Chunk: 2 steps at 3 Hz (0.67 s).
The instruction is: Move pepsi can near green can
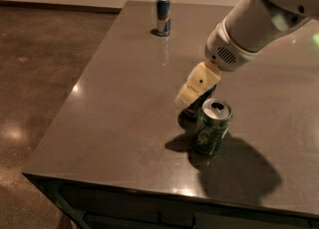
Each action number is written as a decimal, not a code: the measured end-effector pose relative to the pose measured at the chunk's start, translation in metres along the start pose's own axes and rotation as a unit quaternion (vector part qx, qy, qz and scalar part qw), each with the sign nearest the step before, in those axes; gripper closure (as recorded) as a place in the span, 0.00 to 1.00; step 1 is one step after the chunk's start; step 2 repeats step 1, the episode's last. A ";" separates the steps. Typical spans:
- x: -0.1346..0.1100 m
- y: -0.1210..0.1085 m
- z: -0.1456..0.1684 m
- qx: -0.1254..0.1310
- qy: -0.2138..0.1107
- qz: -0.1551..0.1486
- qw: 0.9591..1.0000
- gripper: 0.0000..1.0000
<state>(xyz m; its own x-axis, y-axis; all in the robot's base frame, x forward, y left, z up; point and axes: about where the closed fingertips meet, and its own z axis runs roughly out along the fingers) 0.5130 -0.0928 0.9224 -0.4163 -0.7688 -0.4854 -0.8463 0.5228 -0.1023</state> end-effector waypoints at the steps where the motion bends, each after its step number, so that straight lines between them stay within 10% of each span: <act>1: 0.000 0.000 0.000 0.000 -0.001 0.000 1.000 0.00; 2: 0.000 0.000 0.000 0.000 -0.001 0.000 1.000 0.00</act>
Offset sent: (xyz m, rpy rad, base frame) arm 0.0000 0.0000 0.0000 0.0000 0.0000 0.0000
